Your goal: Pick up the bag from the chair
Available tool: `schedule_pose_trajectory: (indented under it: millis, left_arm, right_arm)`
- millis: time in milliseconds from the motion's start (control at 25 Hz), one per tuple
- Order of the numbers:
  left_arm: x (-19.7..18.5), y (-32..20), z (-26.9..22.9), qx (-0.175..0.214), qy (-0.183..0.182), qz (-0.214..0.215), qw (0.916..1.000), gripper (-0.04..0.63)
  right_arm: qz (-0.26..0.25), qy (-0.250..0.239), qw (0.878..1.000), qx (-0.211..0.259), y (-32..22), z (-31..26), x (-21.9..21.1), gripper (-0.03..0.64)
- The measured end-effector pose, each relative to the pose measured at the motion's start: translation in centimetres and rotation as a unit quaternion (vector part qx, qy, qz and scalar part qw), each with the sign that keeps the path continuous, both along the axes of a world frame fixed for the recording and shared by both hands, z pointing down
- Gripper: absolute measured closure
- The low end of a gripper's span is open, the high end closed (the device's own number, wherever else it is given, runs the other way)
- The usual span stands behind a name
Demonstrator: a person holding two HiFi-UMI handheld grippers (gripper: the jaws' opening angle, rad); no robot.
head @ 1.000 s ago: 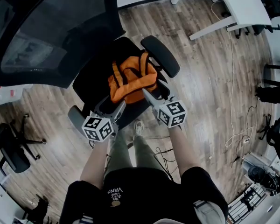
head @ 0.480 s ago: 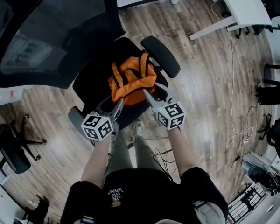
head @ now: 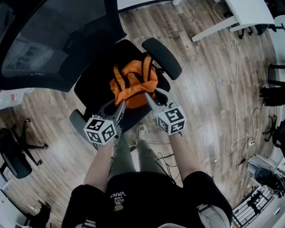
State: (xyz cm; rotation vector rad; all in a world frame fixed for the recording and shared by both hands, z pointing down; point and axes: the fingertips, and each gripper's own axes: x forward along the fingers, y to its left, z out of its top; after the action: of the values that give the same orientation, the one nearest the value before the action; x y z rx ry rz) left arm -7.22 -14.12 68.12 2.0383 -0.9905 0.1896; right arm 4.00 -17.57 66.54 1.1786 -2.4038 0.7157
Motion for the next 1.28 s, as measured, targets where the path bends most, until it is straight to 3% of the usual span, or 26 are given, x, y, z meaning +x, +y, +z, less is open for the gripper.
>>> schedule_pose_trajectory:
  millis: [1280]
  left_arm:
    - [-0.5,0.4,-7.9,0.081,-0.018,0.015,0.9964,0.529]
  right_arm:
    - [0.020,-0.020,0.998,0.049,2.2,-7.2,-0.5,0.534]
